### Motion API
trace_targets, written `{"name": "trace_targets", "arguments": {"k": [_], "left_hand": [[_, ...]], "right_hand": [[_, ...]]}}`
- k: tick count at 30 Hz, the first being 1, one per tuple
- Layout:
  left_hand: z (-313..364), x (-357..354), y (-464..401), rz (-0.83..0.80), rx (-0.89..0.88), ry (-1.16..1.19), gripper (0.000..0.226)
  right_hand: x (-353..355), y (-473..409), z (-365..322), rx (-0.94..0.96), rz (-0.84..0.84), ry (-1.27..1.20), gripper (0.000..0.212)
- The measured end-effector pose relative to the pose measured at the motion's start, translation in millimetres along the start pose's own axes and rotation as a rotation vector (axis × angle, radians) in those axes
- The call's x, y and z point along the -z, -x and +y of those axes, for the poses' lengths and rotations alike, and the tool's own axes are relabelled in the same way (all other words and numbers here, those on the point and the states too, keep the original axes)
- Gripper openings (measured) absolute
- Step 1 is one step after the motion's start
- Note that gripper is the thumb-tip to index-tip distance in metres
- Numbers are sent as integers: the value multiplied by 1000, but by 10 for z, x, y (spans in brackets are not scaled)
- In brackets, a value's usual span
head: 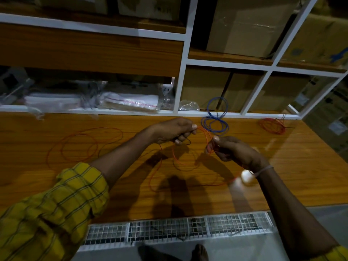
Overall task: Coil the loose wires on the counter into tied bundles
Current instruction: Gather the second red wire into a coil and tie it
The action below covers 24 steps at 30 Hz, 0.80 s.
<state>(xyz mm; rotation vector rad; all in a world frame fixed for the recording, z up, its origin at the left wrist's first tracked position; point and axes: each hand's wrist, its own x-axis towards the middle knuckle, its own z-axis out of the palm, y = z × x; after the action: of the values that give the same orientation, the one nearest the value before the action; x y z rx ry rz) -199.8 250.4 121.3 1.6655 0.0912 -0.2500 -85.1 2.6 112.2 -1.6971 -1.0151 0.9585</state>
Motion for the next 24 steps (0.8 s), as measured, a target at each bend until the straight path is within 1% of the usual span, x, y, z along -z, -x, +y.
{"name": "trace_targets", "arguments": {"k": [2, 3, 4, 7, 9, 11, 12, 13, 14, 16, 17, 18, 19, 21, 23, 24], "left_hand": [[4, -12, -3, 123, -16, -272, 29], [5, -29, -5, 167, -28, -406, 30], [2, -48, -10, 198, -41, -513, 31], [7, -76, -2, 226, -86, -743, 29], [12, -64, 20, 195, -90, -857, 25], [-8, -36, 27, 159, -83, -913, 24], [-19, -31, 25, 143, -82, -941, 23], [-28, -32, 17, 127, -77, -970, 22], [-47, -32, -1, 117, -79, -1001, 21], [-92, -32, -52, 113, -88, -1056, 18], [-101, -38, -63, 119, -86, -1073, 16], [-110, -43, -71, 127, -85, -1079, 15], [-122, -49, -77, 137, -92, -1075, 16], [-112, -64, -86, 144, -103, -1034, 21], [-36, -51, -89, 164, -103, -897, 14], [17, -36, -86, 179, -111, -824, 18]], "right_hand": [[-58, -6, -7, 19, -18, -33, 70], [-88, -7, -23, 25, -27, -27, 74], [-121, -9, -48, 24, -30, 3, 71], [-187, -39, -93, -33, 72, 188, 36], [-189, -59, -65, -35, 158, 213, 34], [-171, -66, -26, -34, 246, 179, 39], [-153, -72, -1, -44, 276, 212, 41], [-140, -76, 16, -66, 292, 294, 42], [-123, -90, 28, -82, 293, 431, 41], [-126, -126, 6, -128, 253, 780, 42], [-139, -153, -22, -165, 227, 892, 42], [-149, -172, -55, -193, 205, 934, 42], [-155, -187, -79, -209, 190, 927, 42], [-166, -193, -105, -178, 185, 775, 38], [-179, -172, -129, -124, 209, 581, 31], [-179, -165, -137, -107, 210, 544, 26]]}}
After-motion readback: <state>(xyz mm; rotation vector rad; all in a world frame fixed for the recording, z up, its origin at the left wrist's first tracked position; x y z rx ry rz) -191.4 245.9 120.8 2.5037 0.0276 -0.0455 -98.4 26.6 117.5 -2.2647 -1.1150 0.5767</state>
